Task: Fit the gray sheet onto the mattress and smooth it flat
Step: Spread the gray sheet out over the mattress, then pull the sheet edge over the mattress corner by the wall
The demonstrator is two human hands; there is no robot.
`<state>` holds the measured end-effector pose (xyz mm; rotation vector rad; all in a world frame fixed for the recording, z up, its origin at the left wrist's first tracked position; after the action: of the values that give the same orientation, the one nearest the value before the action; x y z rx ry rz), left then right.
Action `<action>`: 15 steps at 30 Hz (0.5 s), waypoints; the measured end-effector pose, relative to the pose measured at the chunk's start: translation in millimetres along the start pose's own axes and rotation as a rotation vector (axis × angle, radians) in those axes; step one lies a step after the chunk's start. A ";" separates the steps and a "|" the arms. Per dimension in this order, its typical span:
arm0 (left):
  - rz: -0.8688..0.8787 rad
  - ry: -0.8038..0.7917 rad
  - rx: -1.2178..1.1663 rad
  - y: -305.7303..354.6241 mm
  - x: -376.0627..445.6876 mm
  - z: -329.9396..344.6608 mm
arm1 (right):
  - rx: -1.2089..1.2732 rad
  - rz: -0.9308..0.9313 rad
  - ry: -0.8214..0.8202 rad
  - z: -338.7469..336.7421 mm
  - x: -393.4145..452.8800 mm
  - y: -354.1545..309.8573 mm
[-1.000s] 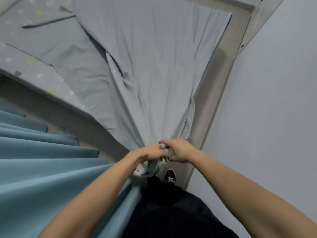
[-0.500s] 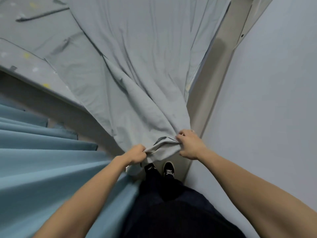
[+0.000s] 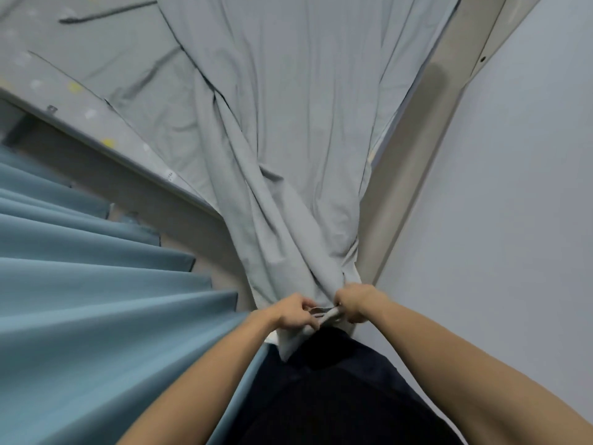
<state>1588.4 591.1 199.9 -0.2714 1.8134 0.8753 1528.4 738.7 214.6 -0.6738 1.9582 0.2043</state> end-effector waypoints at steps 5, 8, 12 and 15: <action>0.017 0.299 0.072 27.3 19.5 -68.4 | 0.085 -0.025 0.156 -42.0 22.7 10.7; 0.054 0.397 0.175 43.3 16.0 -122.2 | 0.166 -0.038 0.230 -83.7 33.1 8.7; 0.032 0.487 0.254 47.9 6.0 -194.8 | 0.262 -0.051 0.322 -145.9 51.7 6.2; 0.016 0.557 0.311 40.8 -2.0 -246.9 | 0.346 -0.059 0.383 -202.0 66.0 -5.7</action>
<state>1389.6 452.7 263.2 -0.3215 2.4369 0.5416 1353.2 624.8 253.8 -0.5681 2.2588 -0.3174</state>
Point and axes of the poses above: each hand's wrist, its own x-axis towards the middle knuckle, its own z-axis out of the palm, y = z × x, the point moved 4 cm from there along x, towards the middle knuckle, and after that the axes turned 4 degrees about y, right-handed, at the moved point
